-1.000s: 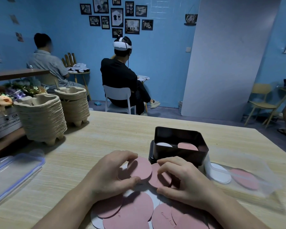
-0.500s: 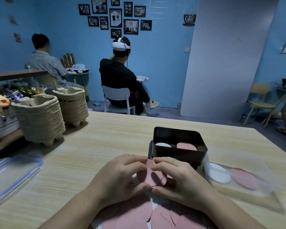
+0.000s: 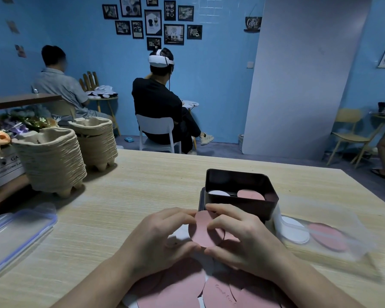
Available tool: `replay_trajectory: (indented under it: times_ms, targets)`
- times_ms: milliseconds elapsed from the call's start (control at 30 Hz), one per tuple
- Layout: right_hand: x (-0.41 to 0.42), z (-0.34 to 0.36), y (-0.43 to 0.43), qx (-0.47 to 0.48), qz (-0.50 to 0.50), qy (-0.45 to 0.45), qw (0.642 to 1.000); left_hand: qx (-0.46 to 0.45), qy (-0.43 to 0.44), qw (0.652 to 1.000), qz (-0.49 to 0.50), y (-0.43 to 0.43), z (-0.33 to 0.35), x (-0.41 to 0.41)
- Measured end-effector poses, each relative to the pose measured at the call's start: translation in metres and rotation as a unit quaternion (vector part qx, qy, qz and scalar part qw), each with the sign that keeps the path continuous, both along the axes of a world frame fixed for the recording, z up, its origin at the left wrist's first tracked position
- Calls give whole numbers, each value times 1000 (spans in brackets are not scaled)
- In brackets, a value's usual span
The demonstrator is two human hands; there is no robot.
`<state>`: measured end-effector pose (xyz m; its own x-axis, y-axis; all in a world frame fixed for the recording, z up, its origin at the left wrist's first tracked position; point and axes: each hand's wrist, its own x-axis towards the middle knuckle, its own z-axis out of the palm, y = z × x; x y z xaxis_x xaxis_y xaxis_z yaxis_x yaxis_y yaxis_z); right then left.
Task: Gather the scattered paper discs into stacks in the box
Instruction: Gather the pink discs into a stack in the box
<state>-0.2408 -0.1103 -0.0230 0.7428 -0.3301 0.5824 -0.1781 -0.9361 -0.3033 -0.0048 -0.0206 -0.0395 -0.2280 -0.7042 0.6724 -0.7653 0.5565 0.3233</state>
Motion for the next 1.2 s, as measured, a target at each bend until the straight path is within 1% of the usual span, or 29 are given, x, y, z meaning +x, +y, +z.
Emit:
replay_trajectory:
  times_ms: [200, 400, 633, 767, 800, 867, 967, 1133, 1200]
  targets:
    - [1, -3, -3, -1, 3, 25, 1000, -18, -6, 1000, -7, -1, 0, -2]
    - [0, -1, -3, 5, 2, 34, 999, 20, -23, 1000, -8, -1, 0, 2]
    - [0, -1, -3, 25, 19, 64, 997, 24, -36, 999, -8, 3, 2, 2]
    - [1, 2, 0, 9, 17, 71, 997, 53, -49, 997, -15, 7, 8, 2]
    - [1, 2, 0, 5, 16, 72, 997, 59, -45, 997, -10, 9, 9, 5]
    - [1, 1, 1, 3, 13, 73, 997, 69, -6, 998, 14, 16, 10, 11]
    - [0, 3, 6, 2, 9, 62, 998, 67, 42, 994, 73, 34, 9, 21]
    - [9, 6, 17, -21, 33, 71, 997, 95, 26, 986, 135, 69, 8, 45]
    - [12, 5, 20, -22, 44, 85, 995, 133, 44, 980, 142, 84, 6, 48]
